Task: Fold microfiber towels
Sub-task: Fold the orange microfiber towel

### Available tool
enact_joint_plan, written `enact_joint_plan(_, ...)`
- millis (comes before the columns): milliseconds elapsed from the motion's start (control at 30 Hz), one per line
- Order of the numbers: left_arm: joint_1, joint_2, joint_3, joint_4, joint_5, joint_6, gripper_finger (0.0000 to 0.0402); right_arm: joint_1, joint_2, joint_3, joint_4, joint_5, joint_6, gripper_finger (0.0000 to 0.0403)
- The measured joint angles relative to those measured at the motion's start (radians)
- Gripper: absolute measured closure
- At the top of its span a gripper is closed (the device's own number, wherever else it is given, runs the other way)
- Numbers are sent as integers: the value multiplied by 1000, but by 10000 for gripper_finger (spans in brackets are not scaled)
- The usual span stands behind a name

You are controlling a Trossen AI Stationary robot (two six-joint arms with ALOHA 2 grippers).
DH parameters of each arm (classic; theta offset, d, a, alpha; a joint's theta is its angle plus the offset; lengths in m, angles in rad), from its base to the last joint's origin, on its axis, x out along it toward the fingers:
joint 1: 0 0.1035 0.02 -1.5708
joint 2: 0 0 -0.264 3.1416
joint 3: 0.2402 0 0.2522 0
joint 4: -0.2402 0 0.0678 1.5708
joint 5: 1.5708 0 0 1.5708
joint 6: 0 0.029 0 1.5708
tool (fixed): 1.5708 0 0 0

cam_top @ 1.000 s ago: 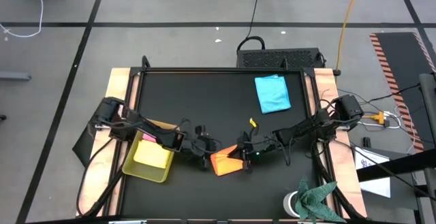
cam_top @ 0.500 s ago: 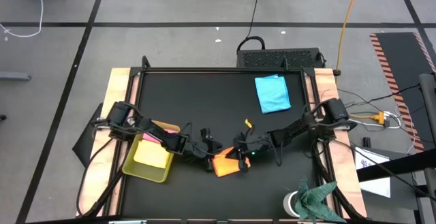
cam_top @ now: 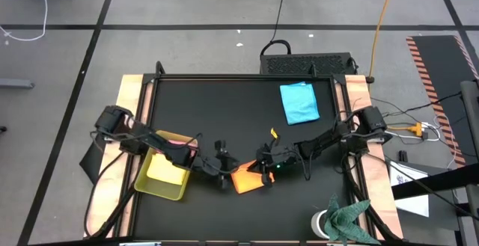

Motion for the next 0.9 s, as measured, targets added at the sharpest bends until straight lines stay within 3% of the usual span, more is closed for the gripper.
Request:
enact_joint_plan(267,-38,-38,1,40,12,-10,309,-30,0,0,-54,29,3,399)
enact_joint_plan(500,-48,38,2,181,78,-11,309,-34,0,0,-52,31,-72,390)
enact_joint_plan(733,-29,124,2,238,82,-38,309,-37,-9,0,-42,133,-151,316)
enact_joint_plan(900,-29,139,1,222,82,-77,309,-40,-98,0,-103,216,-175,278)
